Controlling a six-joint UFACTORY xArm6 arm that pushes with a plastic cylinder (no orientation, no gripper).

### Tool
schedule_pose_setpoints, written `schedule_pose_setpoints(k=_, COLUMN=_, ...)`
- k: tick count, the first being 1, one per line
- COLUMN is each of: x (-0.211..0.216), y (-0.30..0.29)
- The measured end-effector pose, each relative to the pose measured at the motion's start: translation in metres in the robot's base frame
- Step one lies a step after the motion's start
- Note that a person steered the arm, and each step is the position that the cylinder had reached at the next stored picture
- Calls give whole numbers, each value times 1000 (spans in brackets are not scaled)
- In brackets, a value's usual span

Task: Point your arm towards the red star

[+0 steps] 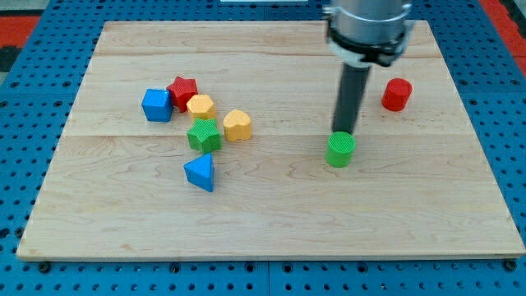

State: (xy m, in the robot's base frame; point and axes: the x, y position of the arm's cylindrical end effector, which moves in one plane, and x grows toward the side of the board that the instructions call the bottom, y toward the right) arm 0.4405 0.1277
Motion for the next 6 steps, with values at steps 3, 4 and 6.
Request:
schedule_pose_setpoints(k=3, x=38, y=-79)
schedule_pose_setpoints(k=4, x=-43, y=-120)
schedule_pose_setpoints(k=6, x=-135, y=-272)
